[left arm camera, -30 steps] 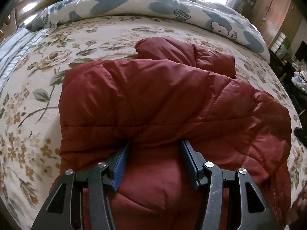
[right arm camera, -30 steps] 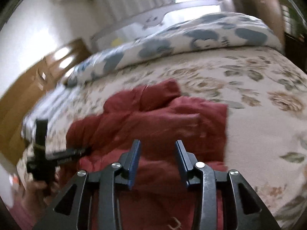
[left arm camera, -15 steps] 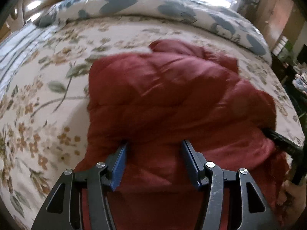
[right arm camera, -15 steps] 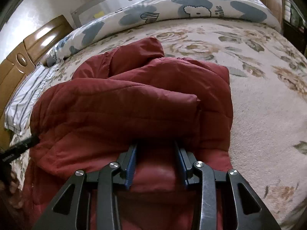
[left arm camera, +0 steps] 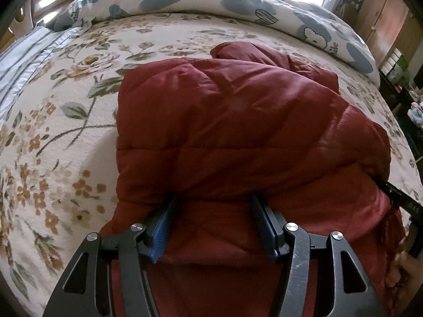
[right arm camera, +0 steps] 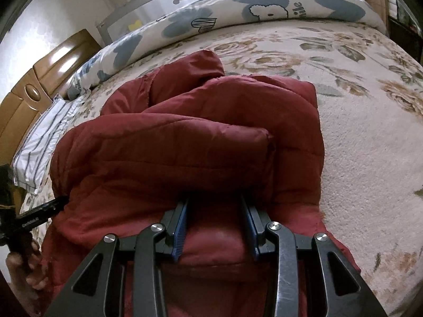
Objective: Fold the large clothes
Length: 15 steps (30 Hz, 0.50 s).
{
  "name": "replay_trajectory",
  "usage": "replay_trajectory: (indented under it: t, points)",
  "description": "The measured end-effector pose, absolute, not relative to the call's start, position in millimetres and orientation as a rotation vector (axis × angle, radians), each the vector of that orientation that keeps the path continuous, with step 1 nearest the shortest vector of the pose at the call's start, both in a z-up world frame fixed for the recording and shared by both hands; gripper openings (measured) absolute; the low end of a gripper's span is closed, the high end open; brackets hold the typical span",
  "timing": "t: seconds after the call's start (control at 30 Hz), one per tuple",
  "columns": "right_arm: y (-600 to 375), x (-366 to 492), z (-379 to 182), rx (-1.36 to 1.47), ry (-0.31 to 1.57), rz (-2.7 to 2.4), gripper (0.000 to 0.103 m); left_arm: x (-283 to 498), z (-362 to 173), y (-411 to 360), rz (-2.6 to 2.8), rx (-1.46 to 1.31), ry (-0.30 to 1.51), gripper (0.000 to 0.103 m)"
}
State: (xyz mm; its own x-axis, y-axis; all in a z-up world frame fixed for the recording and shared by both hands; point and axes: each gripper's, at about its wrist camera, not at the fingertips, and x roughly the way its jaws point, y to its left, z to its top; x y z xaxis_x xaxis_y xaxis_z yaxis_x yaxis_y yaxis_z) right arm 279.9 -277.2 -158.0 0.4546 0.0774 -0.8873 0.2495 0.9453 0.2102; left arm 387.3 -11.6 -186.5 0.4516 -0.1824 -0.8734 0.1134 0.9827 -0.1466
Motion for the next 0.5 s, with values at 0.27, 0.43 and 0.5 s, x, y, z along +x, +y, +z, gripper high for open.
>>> replay_trajectory:
  t: [0.27,0.43,0.5]
  points:
    - [-273,247,-110,0.353,1.069,-0.087,0.064,346,-155,14,-0.169,-0.107,1.065,0.067]
    - [-269,215,-95,0.358,1.077,-0.07,0.065,303,-147,33,-0.142,-0.115,1.081,0.067]
    - [-267,203,-92,0.356,1.082,-0.061,0.066,287,-142,40,-0.128,-0.117,1.083,0.068]
